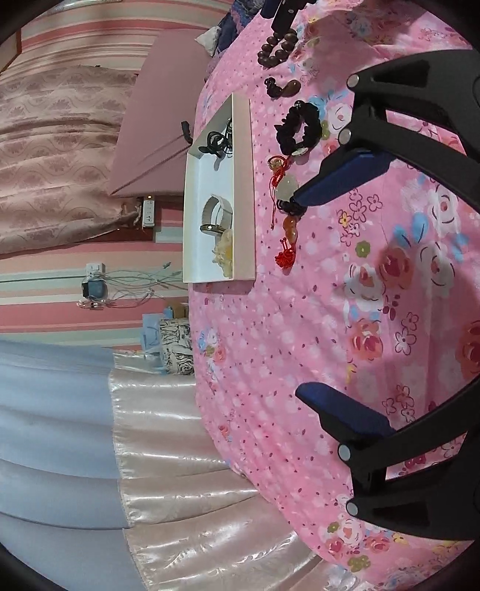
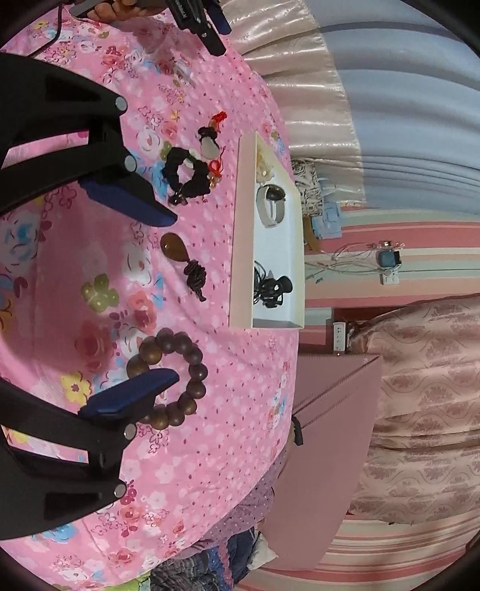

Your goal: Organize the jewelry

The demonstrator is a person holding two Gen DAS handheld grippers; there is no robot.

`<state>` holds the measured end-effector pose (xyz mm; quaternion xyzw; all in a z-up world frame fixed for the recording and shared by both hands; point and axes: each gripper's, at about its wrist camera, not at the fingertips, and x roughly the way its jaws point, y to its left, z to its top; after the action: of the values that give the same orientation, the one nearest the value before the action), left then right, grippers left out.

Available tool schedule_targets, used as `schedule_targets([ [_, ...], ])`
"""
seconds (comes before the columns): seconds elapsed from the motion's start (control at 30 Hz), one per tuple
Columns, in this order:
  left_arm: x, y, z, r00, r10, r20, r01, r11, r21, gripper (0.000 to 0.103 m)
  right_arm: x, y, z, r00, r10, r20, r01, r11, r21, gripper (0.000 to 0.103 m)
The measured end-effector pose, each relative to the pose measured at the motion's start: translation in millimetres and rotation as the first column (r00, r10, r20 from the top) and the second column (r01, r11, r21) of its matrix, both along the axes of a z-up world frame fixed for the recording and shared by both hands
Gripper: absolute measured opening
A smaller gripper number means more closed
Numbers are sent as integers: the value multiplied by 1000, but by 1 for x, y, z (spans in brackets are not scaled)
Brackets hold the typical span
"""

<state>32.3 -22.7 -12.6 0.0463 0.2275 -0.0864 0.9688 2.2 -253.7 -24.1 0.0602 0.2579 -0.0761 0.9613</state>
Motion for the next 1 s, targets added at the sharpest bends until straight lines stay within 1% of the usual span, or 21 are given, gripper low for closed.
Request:
schedule_targets([
  [0.03,-1,-1,0,1000,-9,1,9,1000,1,98,0,0,0,1000,0,-3,0,1000,0,86],
  [0.13,-2,-1,0,1000,-20,7,20,1000,-2,100,0,0,-1,1000,-12,-5,12,1000,-1,88],
  [0.27,0,-1,-1,1000,-6,-5,6,1000,-2,100,0,-1,-2,999,-36,-12,36,999,-7,88],
  [0.37,1,-3,-1,1000,18,-3,-18,1000,16,100,1,0,-2,999,-37,-13,37,999,-16,88],
  [0.43,2,-4,-1,1000,5,-12,-5,1000,16,99,3,4,-1,999,-33,-23,32,999,-36,88],
  [0.47,3,-5,0,1000,-5,-18,5,1000,13,99,3,4,-1,999,-33,-23,32,999,-36,88],
  [0.53,4,-9,5,999,-38,-19,37,999,-17,99,5,7,0,999,-10,-32,9,999,-46,88],
  [0.63,8,-17,15,997,-73,-22,72,996,-48,96,9,5,2,1000,-9,-25,8,1000,-27,88],
  [0.7,16,-27,16,995,-90,-45,88,995,-53,85,12,2,6,1000,-26,-8,26,999,-19,88],
  [0.73,22,-33,16,993,-101,-63,97,994,-59,82,12,2,6,1000,-26,-8,26,999,-19,87],
  [0.77,27,-40,15,990,-112,-84,108,992,-60,76,14,-1,7,1000,-30,-2,30,1000,-9,87],
  [0.8,31,-46,13,988,-116,-97,111,992,-58,74,17,-4,9,1000,-30,0,30,1000,1,87],
  [0.83,37,-52,11,985,-124,-119,117,991,-59,70,26,-11,11,1000,-19,-7,19,999,28,84],
  [0.87,40,-57,8,982,-132,-133,125,990,-60,62,26,-11,11,1000,-19,-7,19,999,28,82],
  [0.9,47,-64,3,976,-145,-162,135,988,-69,56,32,-13,12,1000,-12,-16,13,999,37,78],
  [0.93,51,-67,-1,973,-148,-177,137,988,-71,52,36,-15,12,1000,-12,-20,12,999,40,76],
  [0.97,58,-74,-8,966,-152,-209,141,988,-66,42,41,-18,12,1000,-14,-25,15,999,41,76],
  [1.0,61,-77,-12,961,-159,-225,147,987,-69,37,44,-19,13,1000,-14,-28,15,999,45,76],
])
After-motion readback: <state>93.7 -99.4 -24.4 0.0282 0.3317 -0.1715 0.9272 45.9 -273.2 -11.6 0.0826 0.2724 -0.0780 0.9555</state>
